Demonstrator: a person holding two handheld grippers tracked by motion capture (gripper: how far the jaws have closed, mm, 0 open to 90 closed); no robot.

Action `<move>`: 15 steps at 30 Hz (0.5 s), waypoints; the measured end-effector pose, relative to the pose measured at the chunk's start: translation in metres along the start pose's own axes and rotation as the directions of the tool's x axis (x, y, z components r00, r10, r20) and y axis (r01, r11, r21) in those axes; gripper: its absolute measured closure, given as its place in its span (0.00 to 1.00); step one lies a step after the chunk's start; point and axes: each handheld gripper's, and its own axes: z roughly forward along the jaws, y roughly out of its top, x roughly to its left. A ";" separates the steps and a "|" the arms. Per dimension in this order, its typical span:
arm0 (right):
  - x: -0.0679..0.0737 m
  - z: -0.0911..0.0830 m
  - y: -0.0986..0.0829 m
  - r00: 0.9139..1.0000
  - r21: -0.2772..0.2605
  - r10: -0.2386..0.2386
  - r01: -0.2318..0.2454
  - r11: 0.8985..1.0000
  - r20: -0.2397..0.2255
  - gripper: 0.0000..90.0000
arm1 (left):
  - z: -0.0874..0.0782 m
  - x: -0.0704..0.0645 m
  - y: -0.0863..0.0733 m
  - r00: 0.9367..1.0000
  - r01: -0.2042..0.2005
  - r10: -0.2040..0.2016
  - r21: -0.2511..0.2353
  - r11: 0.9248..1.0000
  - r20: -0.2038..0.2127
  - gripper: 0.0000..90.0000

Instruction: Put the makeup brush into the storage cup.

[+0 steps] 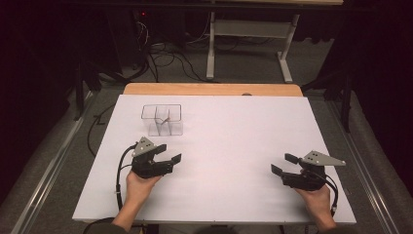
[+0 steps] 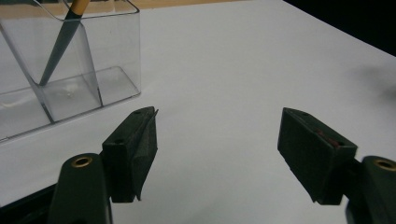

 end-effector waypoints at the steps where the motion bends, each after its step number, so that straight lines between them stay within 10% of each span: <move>1: 0.000 0.000 0.000 1.000 0.000 -0.001 0.001 1.000 0.000 0.32 | 0.000 0.001 0.000 1.000 0.001 -0.001 0.003 1.000 -0.003 0.32; 15: 0.000 0.000 0.000 1.000 0.001 -0.001 0.001 1.000 -0.001 0.32 | 0.003 0.005 -0.003 1.000 0.011 -0.010 0.029 1.000 -0.026 0.33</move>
